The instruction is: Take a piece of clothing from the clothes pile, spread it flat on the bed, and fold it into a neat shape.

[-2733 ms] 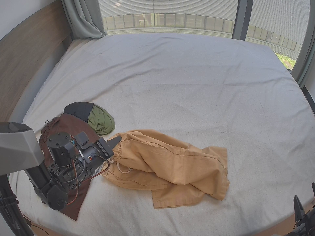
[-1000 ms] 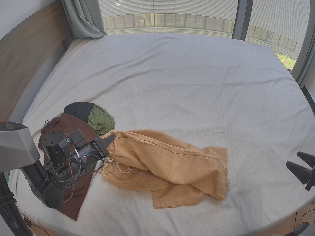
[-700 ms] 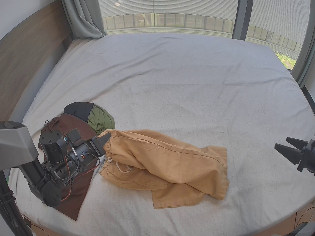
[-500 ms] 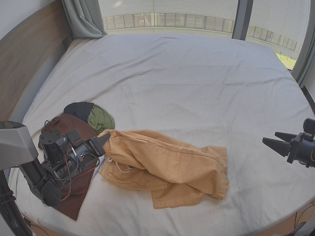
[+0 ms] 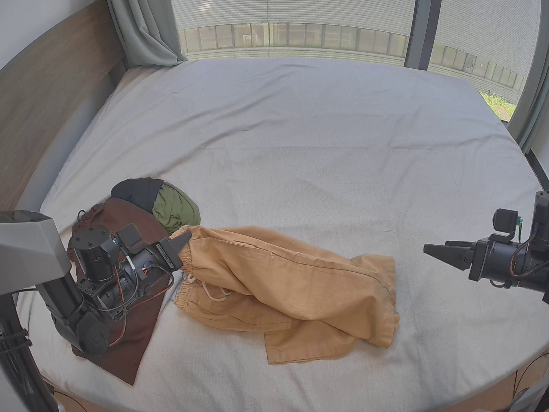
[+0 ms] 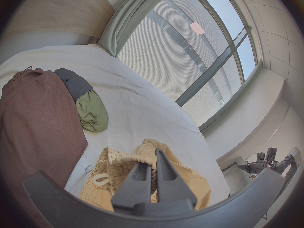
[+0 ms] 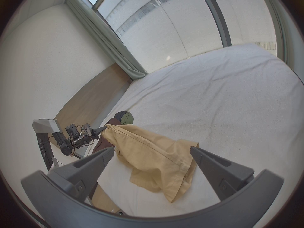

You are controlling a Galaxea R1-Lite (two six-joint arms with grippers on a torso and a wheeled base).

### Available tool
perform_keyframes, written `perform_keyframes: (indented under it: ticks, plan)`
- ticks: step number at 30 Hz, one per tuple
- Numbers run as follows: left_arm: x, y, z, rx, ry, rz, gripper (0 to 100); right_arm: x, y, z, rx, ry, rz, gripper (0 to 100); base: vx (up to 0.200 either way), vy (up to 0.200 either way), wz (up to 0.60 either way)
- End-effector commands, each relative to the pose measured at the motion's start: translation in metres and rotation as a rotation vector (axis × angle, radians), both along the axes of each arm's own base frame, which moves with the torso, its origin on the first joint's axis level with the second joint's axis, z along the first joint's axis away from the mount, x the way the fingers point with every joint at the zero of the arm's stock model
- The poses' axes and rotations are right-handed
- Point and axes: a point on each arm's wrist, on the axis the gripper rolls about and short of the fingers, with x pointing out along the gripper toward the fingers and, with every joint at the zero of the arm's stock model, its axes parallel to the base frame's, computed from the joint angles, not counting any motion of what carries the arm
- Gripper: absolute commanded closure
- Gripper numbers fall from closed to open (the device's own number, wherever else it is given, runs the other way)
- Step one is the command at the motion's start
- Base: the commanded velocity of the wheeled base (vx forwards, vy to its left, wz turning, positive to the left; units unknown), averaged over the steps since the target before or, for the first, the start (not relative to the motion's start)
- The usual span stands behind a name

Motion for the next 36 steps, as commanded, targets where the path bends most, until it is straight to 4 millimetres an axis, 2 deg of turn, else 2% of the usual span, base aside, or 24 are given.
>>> perform_keyframes:
  ticks: [1,8,14,22,32,36]
  plan:
    - [0.004,0.004,-0.003,0.002,0.003,0.011,100,0.01,0.001,-0.014,0.004,0.072,-0.003,0,0.0,0.0,0.0]
    - [0.003,0.007,-0.002,0.002,0.001,0.021,100,0.012,0.001,-0.017,0.063,0.112,0.036,0,0.0,0.0,0.0]
    - [0.004,0.008,-0.003,0.003,0.007,0.022,100,0.021,0.002,-0.032,0.065,0.182,0.028,0,0.0,0.0,0.0]
    - [0.005,0.012,-0.002,0.002,0.003,0.036,100,0.037,0.004,-0.049,0.064,0.191,0.021,0,0.0,0.0,0.0]
    - [0.005,0.011,-0.004,0.004,0.01,0.034,100,0.046,0.006,-0.066,0.101,0.24,0.005,0,0.0,0.0,0.0]
    - [0.005,0.011,-0.003,0.003,0.007,0.034,100,0.056,0.007,-0.079,0.116,0.26,-0.005,0,0.0,0.0,0.0]
